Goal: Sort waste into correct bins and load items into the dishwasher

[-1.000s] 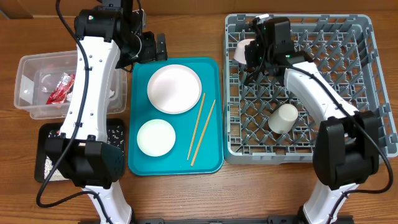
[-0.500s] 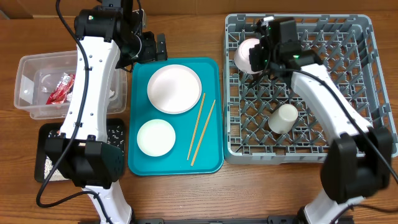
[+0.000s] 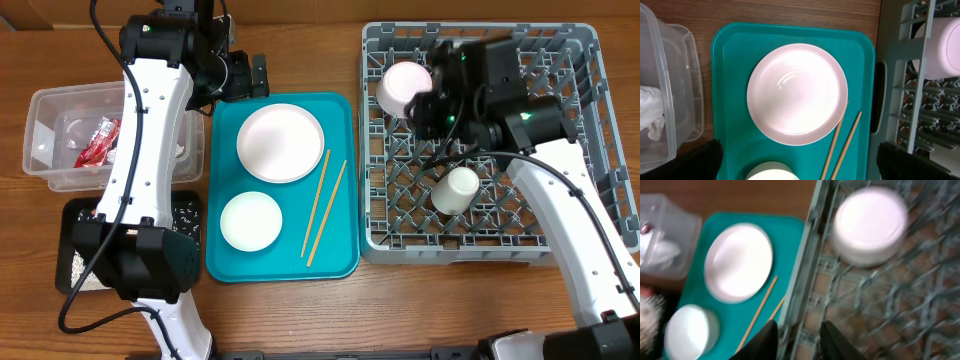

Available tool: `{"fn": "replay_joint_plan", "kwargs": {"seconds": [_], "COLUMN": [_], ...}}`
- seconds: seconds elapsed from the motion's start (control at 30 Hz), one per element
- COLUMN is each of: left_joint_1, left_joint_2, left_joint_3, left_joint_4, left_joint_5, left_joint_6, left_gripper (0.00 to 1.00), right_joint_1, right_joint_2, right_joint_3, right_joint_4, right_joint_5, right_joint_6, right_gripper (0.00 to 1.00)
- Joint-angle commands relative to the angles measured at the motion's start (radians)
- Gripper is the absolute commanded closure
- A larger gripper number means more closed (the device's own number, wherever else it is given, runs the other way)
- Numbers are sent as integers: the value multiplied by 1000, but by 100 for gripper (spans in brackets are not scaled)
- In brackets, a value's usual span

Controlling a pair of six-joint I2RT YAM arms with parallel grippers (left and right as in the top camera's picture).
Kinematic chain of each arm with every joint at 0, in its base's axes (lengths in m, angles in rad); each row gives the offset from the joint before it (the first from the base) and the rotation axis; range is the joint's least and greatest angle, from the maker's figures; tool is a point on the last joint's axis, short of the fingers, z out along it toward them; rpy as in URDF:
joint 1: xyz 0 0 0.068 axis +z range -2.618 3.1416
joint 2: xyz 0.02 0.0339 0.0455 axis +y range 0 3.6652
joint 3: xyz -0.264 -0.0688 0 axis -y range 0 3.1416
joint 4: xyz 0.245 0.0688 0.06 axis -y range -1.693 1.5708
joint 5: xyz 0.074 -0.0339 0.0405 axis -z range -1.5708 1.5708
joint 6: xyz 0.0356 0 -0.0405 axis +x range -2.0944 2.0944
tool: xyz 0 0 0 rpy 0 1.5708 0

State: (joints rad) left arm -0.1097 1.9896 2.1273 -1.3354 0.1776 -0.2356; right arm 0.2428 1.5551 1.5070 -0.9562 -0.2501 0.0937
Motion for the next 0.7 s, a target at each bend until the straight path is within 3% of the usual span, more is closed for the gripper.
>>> {"fn": "replay_joint_plan", "kwargs": {"seconds": [0.0,0.3,0.43,0.53,0.67], "left_joint_1": [-2,-2,-2,-2,-3], "left_joint_2": [-15,-15,-15,-15,-15], "left_joint_3": [19,19,19,19,16], "left_joint_4": [1,11,-3,-72,-226], "left_joint_5": [-9,-3,-5,-3,4], "left_joint_6": [11,11,12,16,18], "left_gripper": [0,0,0,0,4], "right_joint_1": [5,5,5,5,5], "right_joint_2": [-1,-1,-1,-1,-1], "right_joint_3": [12,12,4,-6,-10], "right_joint_4": [-39,-175,-225,-263,-287], "right_joint_5": [-123,-156,-156,-154,-151], "right_joint_6": [20,20,19,18,11], "right_gripper": [67,63,53,43,39]}}
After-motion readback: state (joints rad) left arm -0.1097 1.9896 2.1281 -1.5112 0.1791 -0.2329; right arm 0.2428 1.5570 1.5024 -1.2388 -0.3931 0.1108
